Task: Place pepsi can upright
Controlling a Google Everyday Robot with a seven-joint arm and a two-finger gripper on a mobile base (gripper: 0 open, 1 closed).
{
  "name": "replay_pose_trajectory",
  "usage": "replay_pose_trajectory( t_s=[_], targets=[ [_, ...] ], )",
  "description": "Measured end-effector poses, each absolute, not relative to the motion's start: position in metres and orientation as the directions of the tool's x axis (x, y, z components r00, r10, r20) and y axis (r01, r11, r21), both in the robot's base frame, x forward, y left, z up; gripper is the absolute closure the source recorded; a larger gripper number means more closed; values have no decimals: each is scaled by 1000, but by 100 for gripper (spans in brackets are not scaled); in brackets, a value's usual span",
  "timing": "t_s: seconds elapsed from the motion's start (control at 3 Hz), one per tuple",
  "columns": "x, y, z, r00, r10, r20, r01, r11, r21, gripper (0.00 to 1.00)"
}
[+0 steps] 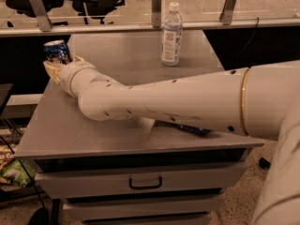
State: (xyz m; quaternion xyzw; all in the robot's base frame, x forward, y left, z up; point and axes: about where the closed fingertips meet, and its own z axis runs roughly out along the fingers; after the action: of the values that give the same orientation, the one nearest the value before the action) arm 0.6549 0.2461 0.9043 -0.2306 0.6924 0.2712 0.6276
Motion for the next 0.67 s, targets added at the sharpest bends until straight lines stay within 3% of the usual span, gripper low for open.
replay_pose_trajectory(
  t_s=[0.33, 0.67],
  targets=[
    [651, 251, 900, -81, 8, -997, -634, 771, 58, 85],
    [647, 252, 898, -70, 10, -998, -610, 791, 50, 62]
  ],
)
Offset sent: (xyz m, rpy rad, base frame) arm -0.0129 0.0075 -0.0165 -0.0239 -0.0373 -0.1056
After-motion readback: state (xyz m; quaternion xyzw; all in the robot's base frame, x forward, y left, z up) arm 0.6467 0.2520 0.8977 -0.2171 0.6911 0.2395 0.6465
